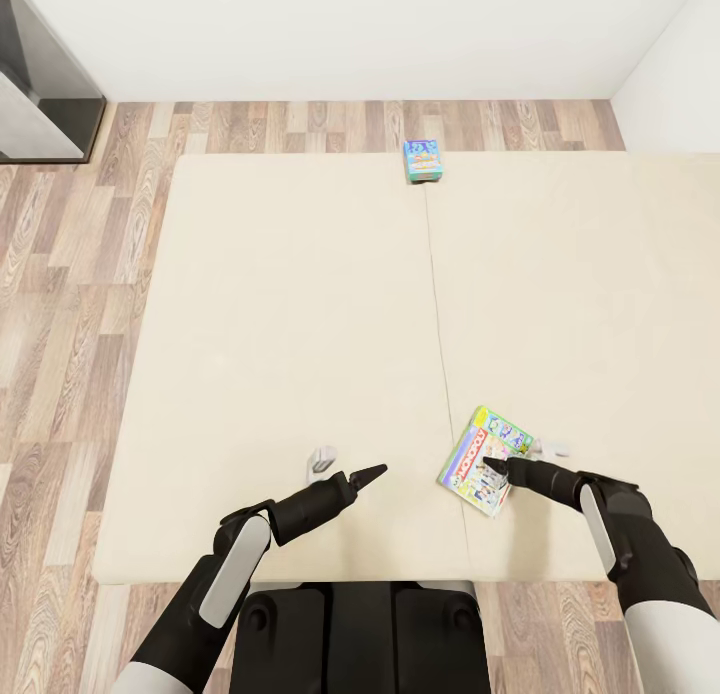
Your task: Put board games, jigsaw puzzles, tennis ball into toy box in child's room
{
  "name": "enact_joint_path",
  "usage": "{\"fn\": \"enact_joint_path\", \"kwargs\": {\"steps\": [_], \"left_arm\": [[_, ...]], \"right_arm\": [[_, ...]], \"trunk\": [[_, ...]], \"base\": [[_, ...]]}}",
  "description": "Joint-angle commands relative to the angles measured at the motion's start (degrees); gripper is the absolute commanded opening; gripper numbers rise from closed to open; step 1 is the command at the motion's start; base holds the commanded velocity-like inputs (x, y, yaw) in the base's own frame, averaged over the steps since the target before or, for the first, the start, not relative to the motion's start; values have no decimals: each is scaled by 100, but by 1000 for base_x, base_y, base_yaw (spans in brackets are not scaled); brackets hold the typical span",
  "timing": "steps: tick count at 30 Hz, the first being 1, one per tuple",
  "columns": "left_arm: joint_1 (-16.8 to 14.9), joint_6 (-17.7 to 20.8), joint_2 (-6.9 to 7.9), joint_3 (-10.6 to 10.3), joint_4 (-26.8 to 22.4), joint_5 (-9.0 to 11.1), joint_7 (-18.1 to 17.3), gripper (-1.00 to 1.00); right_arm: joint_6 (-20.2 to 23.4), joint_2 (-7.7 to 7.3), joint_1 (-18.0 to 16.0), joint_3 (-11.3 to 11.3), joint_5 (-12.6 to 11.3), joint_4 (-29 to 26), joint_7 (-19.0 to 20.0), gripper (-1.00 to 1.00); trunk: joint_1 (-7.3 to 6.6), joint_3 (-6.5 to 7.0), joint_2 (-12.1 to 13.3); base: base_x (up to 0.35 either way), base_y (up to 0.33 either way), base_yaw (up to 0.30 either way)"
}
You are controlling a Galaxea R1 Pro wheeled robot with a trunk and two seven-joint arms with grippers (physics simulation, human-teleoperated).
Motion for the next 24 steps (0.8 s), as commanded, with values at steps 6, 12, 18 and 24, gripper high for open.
{"fn": "enact_joint_path", "kwargs": {"steps": [6, 12, 18, 24], "left_arm": [[0, 40, -2, 5, -4, 31, 3, 100], [2, 40, -2, 5, -5, 31, 3, 100], [0, 40, -2, 5, -6, 31, 3, 100], [2, 40, -2, 5, -6, 31, 3, 100]], "right_arm": [[41, 1, -39, -12, -22, -5, 12, 100], [41, 1, -63, -12, -36, -5, 11, 100], [41, 1, -79, -11, -79, -5, 11, 100], [41, 1, -85, -10, -183, -5, 15, 100]], "trunk": [[1, -3, -4], [1, -3, -4], [1, -3, -4], [1, -3, -4]], "base": [[0, 0, 0], [0, 0, 0], [0, 0, 0], [0, 0, 0]]}}
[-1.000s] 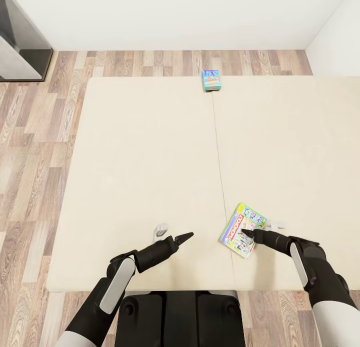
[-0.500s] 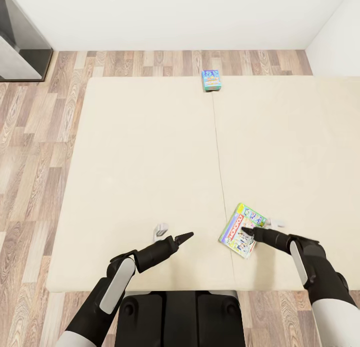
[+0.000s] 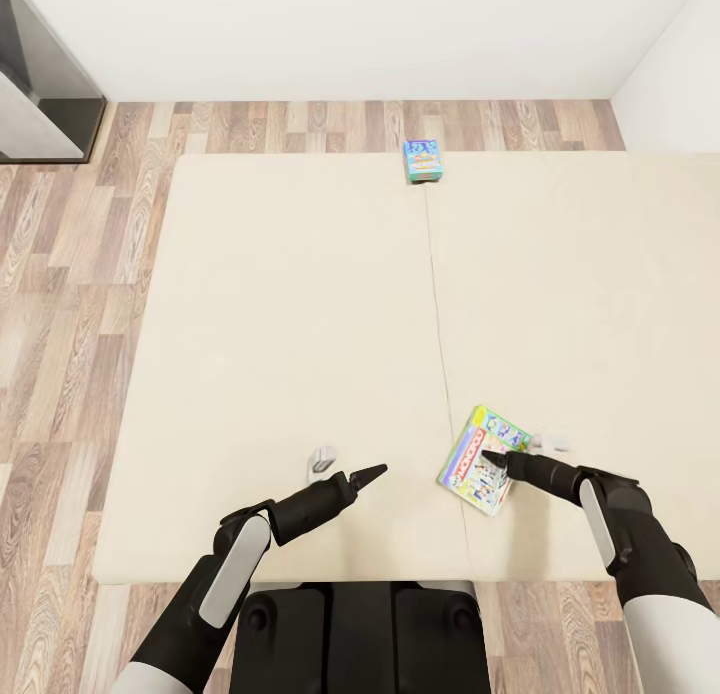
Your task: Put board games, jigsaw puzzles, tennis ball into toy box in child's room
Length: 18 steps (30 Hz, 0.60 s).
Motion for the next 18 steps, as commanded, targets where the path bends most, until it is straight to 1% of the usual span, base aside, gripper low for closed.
{"fn": "enact_joint_path", "kwargs": {"steps": [1, 4, 5, 11, 18], "left_arm": [[-2, 40, -2, 6, -1, 31, 3, 100], [-1, 40, -2, 6, -1, 31, 3, 100], [-1, 40, -2, 6, -1, 31, 3, 100], [-1, 40, -3, 6, -1, 31, 3, 100], [-2, 40, -2, 6, -1, 31, 3, 100]], "right_arm": [[46, 1, -3, -9, -66, -4, 7, 100], [46, 5, -4, -9, -185, -4, 9, 100], [46, 5, -4, -9, -185, -4, 9, 100], [46, 16, -11, -7, -359, -4, 9, 100], [46, 28, -26, -1, -421, -7, 10, 100]], "trunk": [[1, -3, -4], [1, -3, -4], [1, -3, -4], [1, -3, -4], [1, -3, -4]], "base": [[0, 0, 0], [0, 0, 0], [0, 0, 0], [0, 0, 0], [0, 0, 0]]}}
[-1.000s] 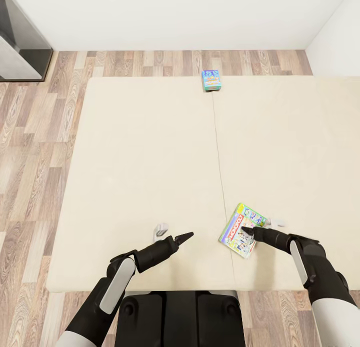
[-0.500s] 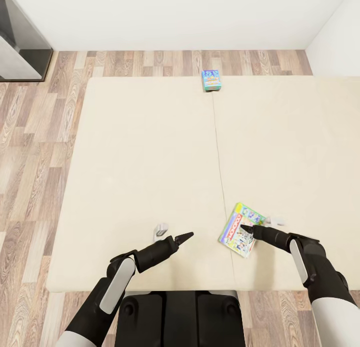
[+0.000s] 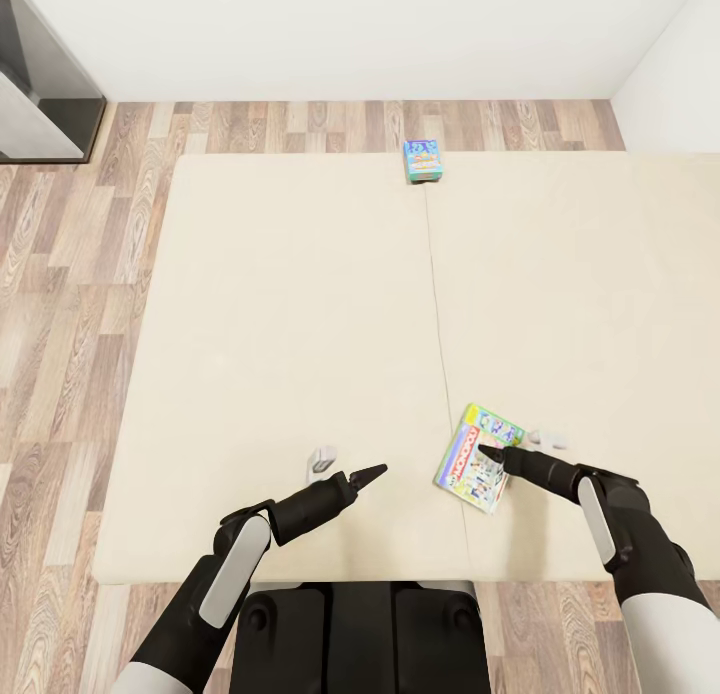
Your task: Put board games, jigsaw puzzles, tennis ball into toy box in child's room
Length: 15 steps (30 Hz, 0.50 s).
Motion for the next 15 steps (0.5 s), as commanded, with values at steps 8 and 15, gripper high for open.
{"fn": "enact_joint_path", "kwargs": {"steps": [8, 15], "left_arm": [[-2, 40, -2, 6, 1, 31, 3, 100], [-1, 40, -2, 6, 5, 31, 3, 100]], "right_arm": [[49, 19, -14, 1, -136, -5, -6, 100], [49, 110, -22, 8, -186, -7, -4, 100]], "trunk": [[1, -3, -4], [1, -3, -4]], "base": [[0, 0, 0], [0, 0, 0]]}}
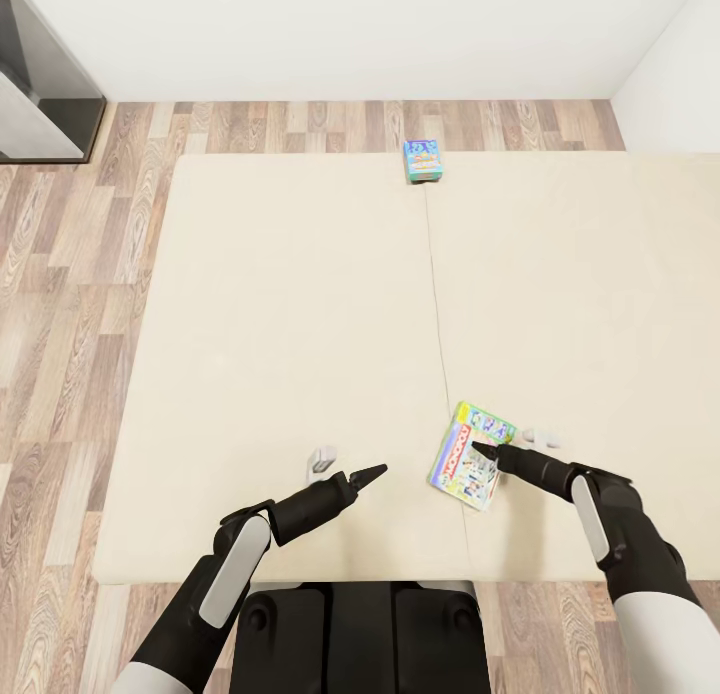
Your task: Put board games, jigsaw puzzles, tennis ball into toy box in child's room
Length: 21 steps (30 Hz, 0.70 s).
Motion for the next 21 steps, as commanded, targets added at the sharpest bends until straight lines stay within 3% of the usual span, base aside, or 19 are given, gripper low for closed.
{"fn": "enact_joint_path", "kwargs": {"steps": [1, 18, 21], "left_arm": [[-2, 40, -2, 6, -1, 31, 2, 100], [-1, 40, -2, 6, -2, 31, 1, 100], [-1, 40, -2, 6, -5, 31, 2, 100]], "right_arm": [[46, 28, -3, -8, -48, -4, 1, 100], [52, 366, -5, 12, -66, -13, 21, 100], [53, 428, -6, 109, -67, -17, 29, 100]], "trunk": [[1, -3, -4], [1, -3, -4], [1, -3, -4]], "base": [[0, 0, 0], [0, 0, 0], [0, 0, 0]]}}
